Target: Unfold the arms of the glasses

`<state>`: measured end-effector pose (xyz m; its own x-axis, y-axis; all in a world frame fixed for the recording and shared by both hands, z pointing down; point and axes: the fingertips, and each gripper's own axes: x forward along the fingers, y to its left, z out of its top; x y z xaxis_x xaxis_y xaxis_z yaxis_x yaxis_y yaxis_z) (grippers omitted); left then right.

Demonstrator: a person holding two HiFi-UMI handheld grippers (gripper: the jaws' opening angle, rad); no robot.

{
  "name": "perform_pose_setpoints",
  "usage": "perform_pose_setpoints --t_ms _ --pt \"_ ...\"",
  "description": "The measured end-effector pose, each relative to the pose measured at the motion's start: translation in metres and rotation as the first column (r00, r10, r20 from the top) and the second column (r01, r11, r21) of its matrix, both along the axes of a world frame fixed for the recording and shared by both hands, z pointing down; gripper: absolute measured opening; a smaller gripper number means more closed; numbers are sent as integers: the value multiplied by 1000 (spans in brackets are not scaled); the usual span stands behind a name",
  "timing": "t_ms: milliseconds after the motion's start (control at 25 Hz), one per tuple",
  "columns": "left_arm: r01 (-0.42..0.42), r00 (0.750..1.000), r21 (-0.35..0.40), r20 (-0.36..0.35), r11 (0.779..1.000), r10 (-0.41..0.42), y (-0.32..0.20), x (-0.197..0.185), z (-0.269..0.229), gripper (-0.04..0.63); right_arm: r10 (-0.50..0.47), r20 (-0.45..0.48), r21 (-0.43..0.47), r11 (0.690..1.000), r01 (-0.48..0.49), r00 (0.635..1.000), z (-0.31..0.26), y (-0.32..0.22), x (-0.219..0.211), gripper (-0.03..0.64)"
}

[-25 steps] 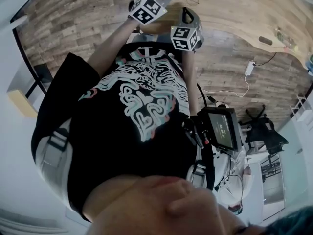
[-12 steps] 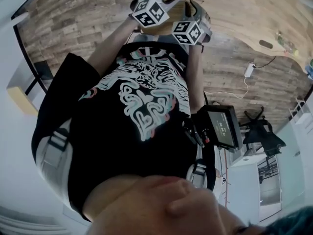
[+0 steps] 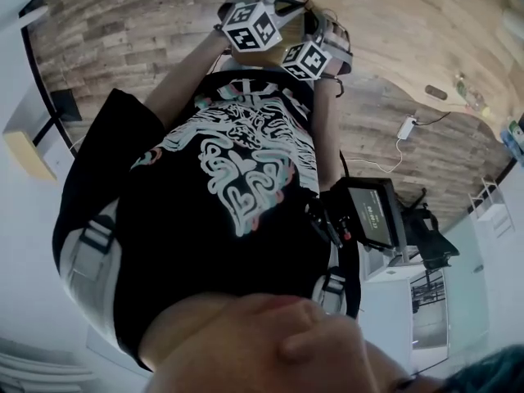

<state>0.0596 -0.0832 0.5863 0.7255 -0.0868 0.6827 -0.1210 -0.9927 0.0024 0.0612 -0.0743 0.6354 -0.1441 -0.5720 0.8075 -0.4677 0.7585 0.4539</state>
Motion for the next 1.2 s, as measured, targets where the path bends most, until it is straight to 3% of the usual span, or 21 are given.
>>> perform_pose_setpoints --t_ms 480,720,920,1040,1200 --pt "-32 999 -5 40 999 32 2 5 -1 -6 -68 10 -38 997 68 998 -1 -7 2 66" --pt "7 999 -31 45 999 -5 0 9 0 -6 -120 -35 -71 991 117 992 4 -6 5 5" --pt "79 997 -67 28 995 -77 -10 9 -5 -7 23 130 -134 991 -6 991 -7 -10 9 5" --pt "107 994 -73 33 992 -105 -13 9 -6 -6 58 190 -133 991 -33 980 -16 -12 10 3" --pt "131 991 -72 43 989 -128 -15 10 -4 -6 161 327 -180 978 -106 931 -28 -12 15 3"
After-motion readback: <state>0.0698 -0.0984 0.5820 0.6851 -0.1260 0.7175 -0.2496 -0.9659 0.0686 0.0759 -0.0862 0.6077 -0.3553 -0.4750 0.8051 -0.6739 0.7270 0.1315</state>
